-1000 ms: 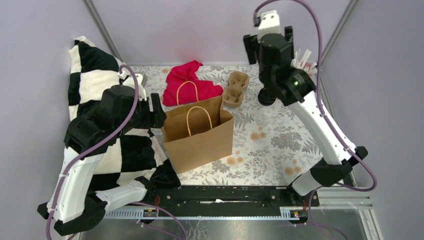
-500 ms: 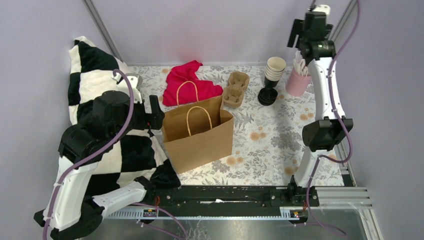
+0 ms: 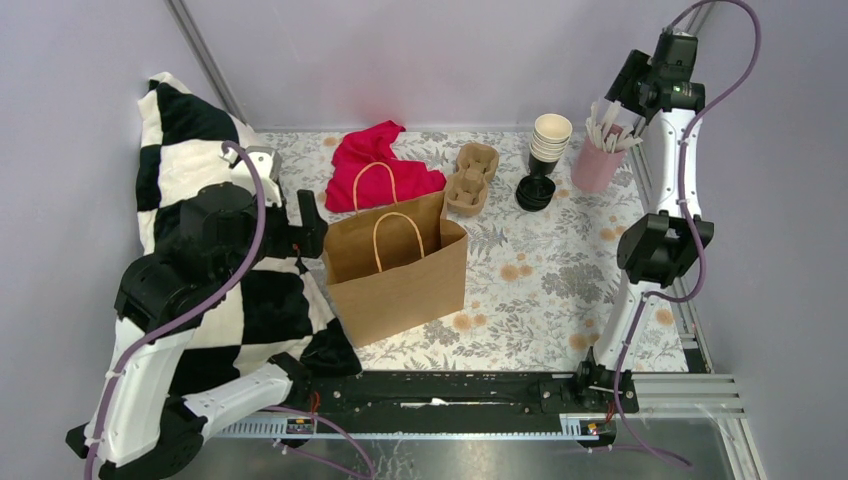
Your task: Pack the takeout coffee
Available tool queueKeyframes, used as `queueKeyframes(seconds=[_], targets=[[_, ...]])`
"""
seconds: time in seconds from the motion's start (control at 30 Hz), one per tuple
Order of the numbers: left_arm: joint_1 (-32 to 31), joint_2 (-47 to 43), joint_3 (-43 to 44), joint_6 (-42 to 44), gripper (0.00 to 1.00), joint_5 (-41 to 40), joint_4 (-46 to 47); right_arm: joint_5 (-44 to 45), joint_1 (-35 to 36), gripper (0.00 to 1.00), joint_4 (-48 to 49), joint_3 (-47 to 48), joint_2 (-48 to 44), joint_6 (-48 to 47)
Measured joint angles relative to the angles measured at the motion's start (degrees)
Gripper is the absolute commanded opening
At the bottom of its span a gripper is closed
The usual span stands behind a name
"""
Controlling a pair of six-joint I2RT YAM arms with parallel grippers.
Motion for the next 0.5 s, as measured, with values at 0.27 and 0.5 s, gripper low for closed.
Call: queueKeyframes(seconds=[0.27, 0.5], targets=[[0.0, 3.39, 1.99, -0.02, 0.99, 0.0, 0.0, -6.4, 0.52, 0.58, 3.41, 0.39, 3.23, 0.96], [0.0, 4.96, 3.72, -0.72, 0.99, 0.0, -0.42, -7.45, 0.52, 0.57, 5.53, 0.68, 7.65, 1.2]])
